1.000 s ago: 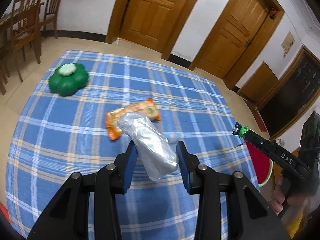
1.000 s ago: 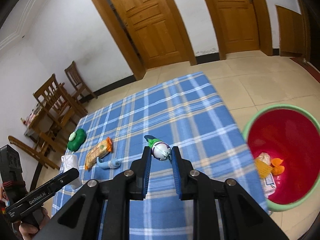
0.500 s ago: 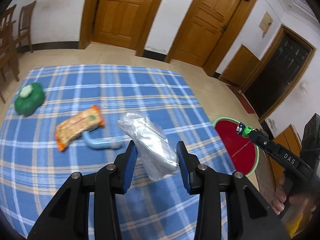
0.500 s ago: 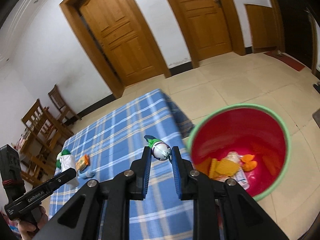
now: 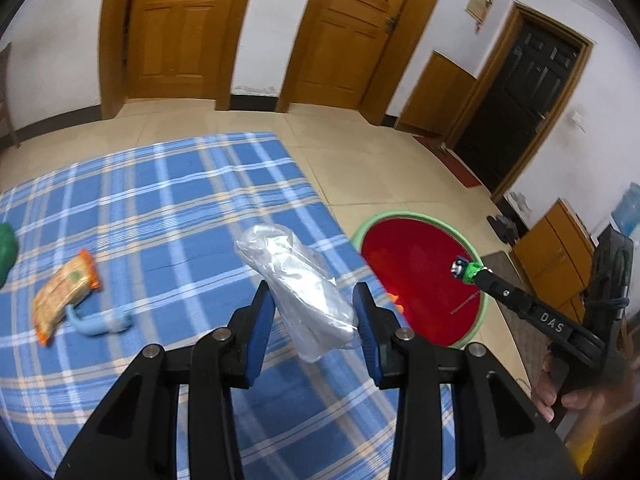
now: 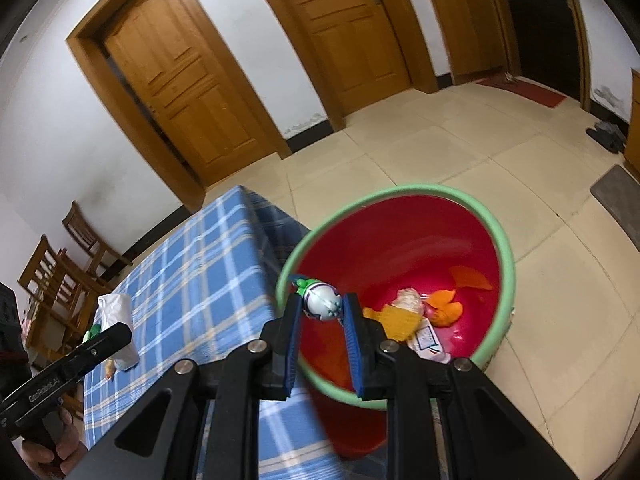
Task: Collect trash
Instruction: 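Carry bag and toy over the red bin and open both tools to drop them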
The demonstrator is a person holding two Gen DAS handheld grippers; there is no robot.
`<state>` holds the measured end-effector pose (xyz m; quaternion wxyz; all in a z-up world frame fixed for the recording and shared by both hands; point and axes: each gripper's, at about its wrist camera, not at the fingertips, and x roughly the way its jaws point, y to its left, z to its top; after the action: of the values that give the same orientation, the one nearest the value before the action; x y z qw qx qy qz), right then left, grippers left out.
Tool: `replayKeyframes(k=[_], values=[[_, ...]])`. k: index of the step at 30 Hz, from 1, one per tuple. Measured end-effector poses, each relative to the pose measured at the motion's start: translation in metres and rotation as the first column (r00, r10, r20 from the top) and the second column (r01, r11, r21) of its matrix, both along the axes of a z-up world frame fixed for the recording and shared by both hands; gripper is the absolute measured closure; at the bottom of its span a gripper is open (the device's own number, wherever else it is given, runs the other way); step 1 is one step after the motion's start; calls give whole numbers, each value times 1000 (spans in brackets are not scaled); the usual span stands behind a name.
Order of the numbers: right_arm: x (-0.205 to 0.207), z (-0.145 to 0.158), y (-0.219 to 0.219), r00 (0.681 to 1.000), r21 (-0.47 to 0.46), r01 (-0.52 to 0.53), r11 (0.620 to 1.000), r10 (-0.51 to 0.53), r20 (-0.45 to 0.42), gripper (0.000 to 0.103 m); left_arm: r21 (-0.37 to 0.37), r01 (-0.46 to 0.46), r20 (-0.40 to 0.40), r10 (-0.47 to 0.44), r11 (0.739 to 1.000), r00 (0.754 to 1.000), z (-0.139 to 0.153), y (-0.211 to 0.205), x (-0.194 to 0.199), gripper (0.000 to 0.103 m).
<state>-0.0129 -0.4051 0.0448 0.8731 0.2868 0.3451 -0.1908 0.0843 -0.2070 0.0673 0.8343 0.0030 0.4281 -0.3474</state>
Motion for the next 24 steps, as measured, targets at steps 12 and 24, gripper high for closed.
replayKeyframes(k=[12,24], values=[[-19,-19,-35,997,17,75,997,-74,-21,80,34,116,-15,-115,993,993,-15,-62,-8,63],[-40,-26,-52,990,20,142,990,-141,-26,80,64,223,-26,-222,973,975,-32,-112,-19,63]])
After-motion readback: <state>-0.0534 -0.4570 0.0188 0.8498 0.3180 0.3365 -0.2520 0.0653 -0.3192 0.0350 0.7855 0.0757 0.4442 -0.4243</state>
